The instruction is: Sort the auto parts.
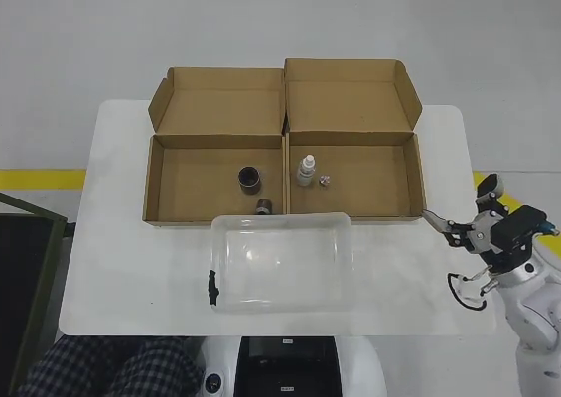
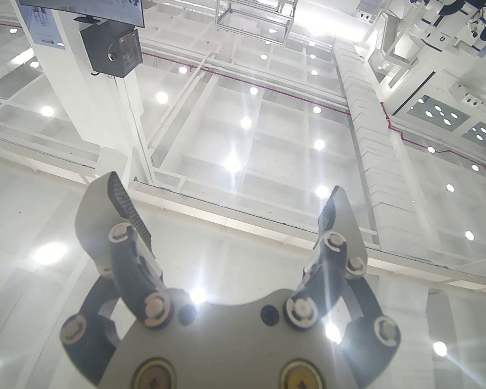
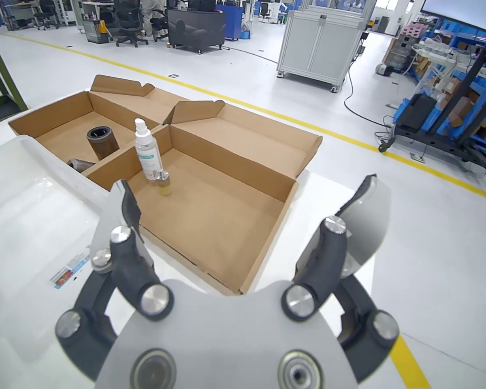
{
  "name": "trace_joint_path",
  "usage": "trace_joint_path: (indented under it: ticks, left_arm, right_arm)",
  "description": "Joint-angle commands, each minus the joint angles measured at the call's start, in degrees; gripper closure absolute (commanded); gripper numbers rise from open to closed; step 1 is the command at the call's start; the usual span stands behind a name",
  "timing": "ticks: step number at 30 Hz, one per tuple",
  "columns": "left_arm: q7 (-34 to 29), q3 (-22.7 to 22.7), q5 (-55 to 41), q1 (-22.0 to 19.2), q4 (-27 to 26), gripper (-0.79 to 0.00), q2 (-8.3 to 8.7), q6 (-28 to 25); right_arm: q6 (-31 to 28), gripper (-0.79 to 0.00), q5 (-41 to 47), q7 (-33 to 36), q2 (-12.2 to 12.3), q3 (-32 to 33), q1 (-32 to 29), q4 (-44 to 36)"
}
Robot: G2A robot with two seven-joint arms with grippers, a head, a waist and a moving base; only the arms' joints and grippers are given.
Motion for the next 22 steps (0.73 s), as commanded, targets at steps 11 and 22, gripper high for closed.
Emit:
trace_joint_path:
  ticks: [11,22]
  left_arm:
    - [0.0,0.0,0.0,0.0,0.0,-0.784,0.00,0.0]
    - [0.0,0.0,0.0,0.0,0.0,-0.785,0.00,0.0]
  right_arm:
    - [1.5,-0.784,0.2,-0.2,0.1,1.6,-1.5,-1.5]
    - [1.5,-0.785,0.2,-0.2,0.1,1.6,-1.5,-1.5]
